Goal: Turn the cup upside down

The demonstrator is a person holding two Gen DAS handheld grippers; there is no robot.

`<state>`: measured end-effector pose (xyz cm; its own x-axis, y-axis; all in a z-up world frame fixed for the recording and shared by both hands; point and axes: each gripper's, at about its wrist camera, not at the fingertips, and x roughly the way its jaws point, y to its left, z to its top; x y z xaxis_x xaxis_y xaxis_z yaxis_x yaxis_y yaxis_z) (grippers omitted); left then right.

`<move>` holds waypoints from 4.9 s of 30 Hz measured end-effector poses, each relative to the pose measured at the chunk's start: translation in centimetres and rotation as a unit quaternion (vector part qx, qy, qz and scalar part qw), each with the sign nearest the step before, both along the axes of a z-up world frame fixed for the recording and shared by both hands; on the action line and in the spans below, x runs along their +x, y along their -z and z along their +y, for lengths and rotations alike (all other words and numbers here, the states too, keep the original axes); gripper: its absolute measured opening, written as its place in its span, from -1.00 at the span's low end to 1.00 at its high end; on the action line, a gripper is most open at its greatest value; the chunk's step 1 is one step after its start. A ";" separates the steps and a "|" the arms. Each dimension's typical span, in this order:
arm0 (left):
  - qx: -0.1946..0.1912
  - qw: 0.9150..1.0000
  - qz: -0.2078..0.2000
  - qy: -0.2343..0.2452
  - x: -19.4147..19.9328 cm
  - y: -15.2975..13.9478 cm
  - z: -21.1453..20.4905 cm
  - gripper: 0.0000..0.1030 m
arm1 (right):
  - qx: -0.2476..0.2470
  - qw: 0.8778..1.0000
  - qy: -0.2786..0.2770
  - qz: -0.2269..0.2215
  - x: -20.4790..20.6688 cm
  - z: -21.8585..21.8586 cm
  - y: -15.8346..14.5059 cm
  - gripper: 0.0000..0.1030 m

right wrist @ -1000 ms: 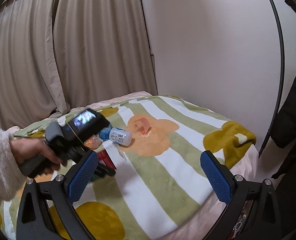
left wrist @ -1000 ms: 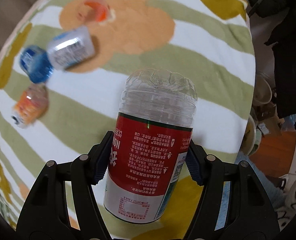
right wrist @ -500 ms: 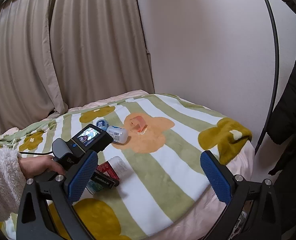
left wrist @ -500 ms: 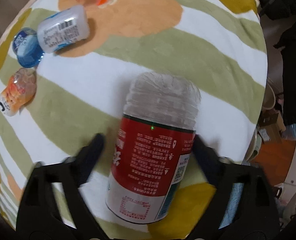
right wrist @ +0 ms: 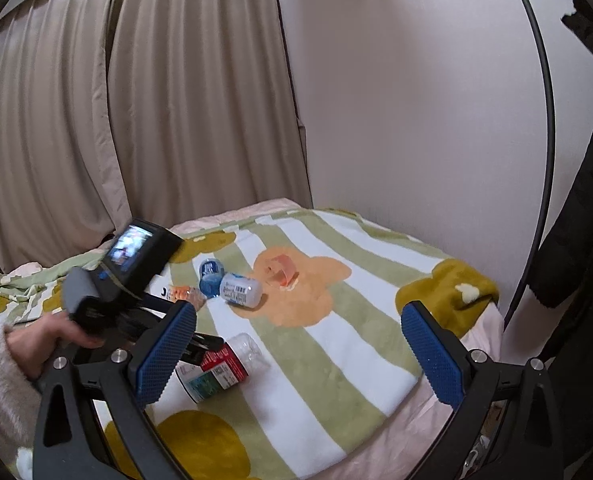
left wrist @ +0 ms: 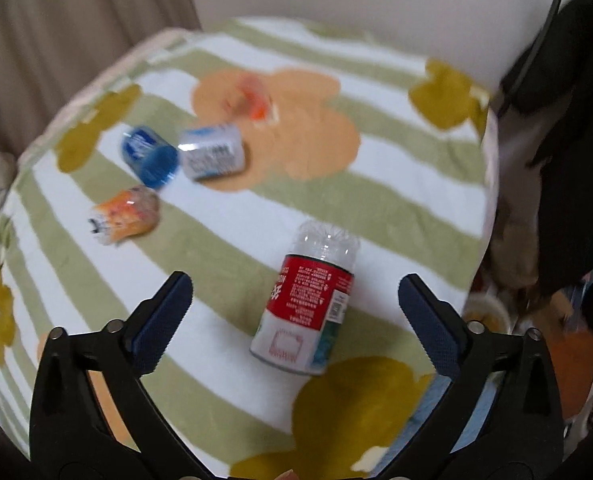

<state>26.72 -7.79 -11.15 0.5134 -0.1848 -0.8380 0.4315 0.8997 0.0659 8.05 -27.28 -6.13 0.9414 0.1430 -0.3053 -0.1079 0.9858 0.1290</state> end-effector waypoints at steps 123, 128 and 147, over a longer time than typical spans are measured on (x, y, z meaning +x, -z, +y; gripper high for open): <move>-0.114 0.918 -0.340 -0.168 -23.9 -11.1 7.6 0.99 | -0.077 0.994 0.039 -0.065 -6.2 4.3 -3.9 1.00; -0.118 0.916 -0.347 -0.162 -25.1 -10.6 7.2 0.99 | -0.070 0.993 0.064 -0.072 -7.9 3.4 -2.9 1.00; -0.111 0.914 -0.355 -0.161 -27.0 -10.7 7.1 0.99 | -0.069 0.991 0.077 -0.087 -10.0 3.4 -3.3 1.00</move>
